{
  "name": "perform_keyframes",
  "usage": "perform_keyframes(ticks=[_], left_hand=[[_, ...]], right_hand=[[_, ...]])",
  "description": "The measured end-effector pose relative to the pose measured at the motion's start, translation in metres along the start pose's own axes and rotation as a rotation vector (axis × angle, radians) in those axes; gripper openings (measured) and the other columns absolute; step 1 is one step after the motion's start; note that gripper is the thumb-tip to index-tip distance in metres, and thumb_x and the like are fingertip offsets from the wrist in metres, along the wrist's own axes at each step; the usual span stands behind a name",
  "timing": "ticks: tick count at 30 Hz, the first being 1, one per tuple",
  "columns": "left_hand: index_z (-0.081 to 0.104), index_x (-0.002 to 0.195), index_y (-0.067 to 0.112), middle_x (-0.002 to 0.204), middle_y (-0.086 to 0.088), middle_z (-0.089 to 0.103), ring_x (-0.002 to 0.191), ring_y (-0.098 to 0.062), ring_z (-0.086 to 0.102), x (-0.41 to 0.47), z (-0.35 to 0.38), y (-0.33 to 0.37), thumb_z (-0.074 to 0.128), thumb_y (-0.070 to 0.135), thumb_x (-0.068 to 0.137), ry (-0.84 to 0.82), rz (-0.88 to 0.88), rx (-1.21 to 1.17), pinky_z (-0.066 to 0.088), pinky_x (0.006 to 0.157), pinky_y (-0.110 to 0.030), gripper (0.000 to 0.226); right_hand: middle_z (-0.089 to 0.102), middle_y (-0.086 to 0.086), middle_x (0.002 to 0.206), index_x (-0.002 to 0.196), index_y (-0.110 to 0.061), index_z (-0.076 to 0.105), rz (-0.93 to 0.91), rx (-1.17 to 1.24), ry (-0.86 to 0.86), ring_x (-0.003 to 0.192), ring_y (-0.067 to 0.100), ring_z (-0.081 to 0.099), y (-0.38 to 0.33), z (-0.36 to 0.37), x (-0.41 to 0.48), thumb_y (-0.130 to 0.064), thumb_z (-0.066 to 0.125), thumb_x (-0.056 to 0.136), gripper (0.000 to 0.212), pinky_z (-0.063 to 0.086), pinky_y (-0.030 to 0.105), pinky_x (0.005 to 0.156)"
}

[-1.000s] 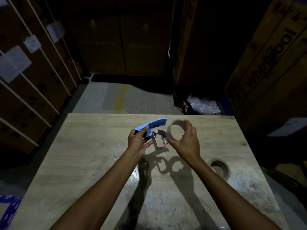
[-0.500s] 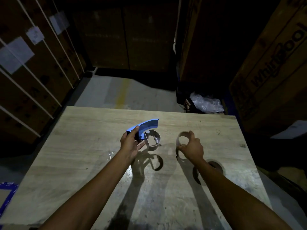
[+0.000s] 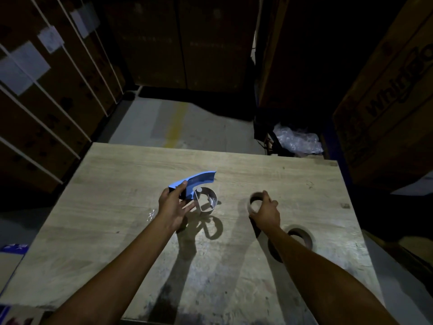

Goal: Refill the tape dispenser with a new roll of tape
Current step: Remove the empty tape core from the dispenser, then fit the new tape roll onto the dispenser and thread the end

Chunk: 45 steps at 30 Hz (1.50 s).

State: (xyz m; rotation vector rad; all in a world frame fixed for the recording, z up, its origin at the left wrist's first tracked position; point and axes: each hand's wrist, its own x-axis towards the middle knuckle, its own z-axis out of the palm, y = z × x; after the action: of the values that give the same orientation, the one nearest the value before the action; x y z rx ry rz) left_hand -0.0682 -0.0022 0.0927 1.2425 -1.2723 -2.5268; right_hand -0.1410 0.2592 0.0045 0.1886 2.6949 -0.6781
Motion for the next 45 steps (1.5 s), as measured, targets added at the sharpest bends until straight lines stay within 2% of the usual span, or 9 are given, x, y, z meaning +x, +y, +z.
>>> perform_keyframes(ticks=[9, 13, 18, 23, 27, 30, 33, 35, 45], left_hand=[[0.057, 0.113, 0.011, 0.113, -0.016, 0.060, 0.101, -0.039, 0.067, 0.001, -0.004, 0.001, 0.070, 0.016, 0.090, -0.023, 0.002, 0.022, 0.059, 0.076, -0.048, 0.026], [0.054, 0.110, 0.010, 0.112, -0.019, 0.060, 0.099, -0.040, 0.067, 0.002, -0.007, -0.004, 0.070, 0.015, 0.090, -0.038, -0.004, 0.031, 0.059, 0.070, -0.045, 0.026], [0.054, 0.124, 0.000, 0.111, -0.022, 0.065, 0.091, -0.041, 0.070, 0.001, -0.019, -0.015, 0.072, 0.012, 0.089, -0.075, 0.017, 0.065, 0.062, 0.067, -0.041, 0.042], [0.066, 0.113, 0.003, 0.098, -0.015, 0.071, 0.097, -0.039, 0.069, 0.004, -0.038, -0.027, 0.074, 0.016, 0.086, -0.099, -0.012, 0.052, 0.058, 0.077, -0.040, 0.031], [0.062, 0.123, -0.002, 0.104, -0.017, 0.070, 0.104, -0.037, 0.064, 0.009, -0.056, -0.030, 0.075, 0.020, 0.084, -0.119, -0.101, -0.030, 0.052, 0.098, -0.048, 0.046], [0.061, 0.122, 0.001, 0.105, -0.018, 0.068, 0.094, -0.031, 0.068, 0.009, -0.064, -0.032, 0.071, 0.019, 0.087, -0.172, -0.124, -0.026, 0.054, 0.093, -0.042, 0.040], [0.063, 0.103, 0.009, 0.079, -0.008, 0.068, 0.063, -0.016, 0.068, 0.006, -0.067, -0.032, 0.071, 0.021, 0.088, -0.185, -0.143, 0.054, 0.056, 0.062, -0.027, 0.021], [0.062, 0.095, 0.009, 0.062, -0.003, 0.061, 0.048, -0.015, 0.054, 0.009, -0.070, -0.031, 0.078, 0.028, 0.078, -0.163, -0.143, 0.123, 0.039, 0.043, -0.024, 0.030], [0.065, 0.066, 0.018, 0.066, -0.006, 0.063, 0.059, -0.025, 0.055, 0.034, -0.096, -0.051, 0.070, 0.036, 0.080, -0.035, -0.109, 0.567, 0.042, 0.058, -0.033, 0.023]], right_hand=[[0.021, 0.022, 0.150, 0.155, -0.023, -0.006, 0.156, -0.080, 0.038, 0.125, 0.044, 0.044, -0.007, -0.008, -0.010, -0.047, 0.087, 0.064, 0.132, 0.047, 0.051, 0.095], [0.037, 0.020, 0.146, 0.152, -0.014, 0.021, -0.032, 0.001, 0.157, 0.125, 0.040, 0.045, -0.037, -0.013, -0.033, -0.053, 0.073, 0.078, 0.098, 0.044, 0.049, 0.098], [0.074, 0.003, 0.101, 0.117, -0.018, 0.065, -0.175, 0.442, -0.120, 0.080, 0.020, 0.072, -0.083, 0.003, -0.082, -0.073, 0.057, 0.075, 0.069, 0.060, 0.045, 0.076], [0.075, 0.008, 0.082, 0.102, -0.011, 0.070, -0.107, 0.649, -0.192, 0.062, 0.022, 0.073, -0.107, 0.021, -0.117, -0.029, 0.069, 0.087, 0.023, 0.058, 0.032, 0.053], [0.075, 0.009, 0.075, 0.095, -0.008, 0.074, -0.004, 0.724, -0.137, 0.060, 0.028, 0.073, -0.111, 0.039, -0.129, -0.005, 0.062, 0.081, 0.019, 0.062, 0.040, 0.060], [0.075, 0.005, 0.070, 0.092, -0.013, 0.076, 0.009, 0.679, -0.056, 0.054, 0.021, 0.072, -0.115, 0.052, -0.136, -0.005, 0.059, 0.078, 0.024, 0.062, 0.039, 0.064], [0.074, 0.003, 0.065, 0.095, -0.019, 0.077, 0.040, 0.590, 0.004, 0.050, 0.014, 0.070, -0.122, 0.063, -0.142, -0.008, 0.060, 0.079, 0.026, 0.060, 0.031, 0.064], [0.073, 0.001, 0.064, 0.100, -0.024, 0.077, 0.041, 0.520, 0.036, 0.055, 0.014, 0.070, -0.126, 0.072, -0.143, -0.010, 0.060, 0.078, 0.031, 0.059, 0.031, 0.067], [0.076, 0.013, 0.088, 0.097, -0.016, 0.078, 0.216, 0.317, 0.075, 0.087, 0.031, 0.069, -0.142, 0.114, -0.129, -0.009, 0.060, 0.082, 0.024, 0.054, 0.034, 0.074]])
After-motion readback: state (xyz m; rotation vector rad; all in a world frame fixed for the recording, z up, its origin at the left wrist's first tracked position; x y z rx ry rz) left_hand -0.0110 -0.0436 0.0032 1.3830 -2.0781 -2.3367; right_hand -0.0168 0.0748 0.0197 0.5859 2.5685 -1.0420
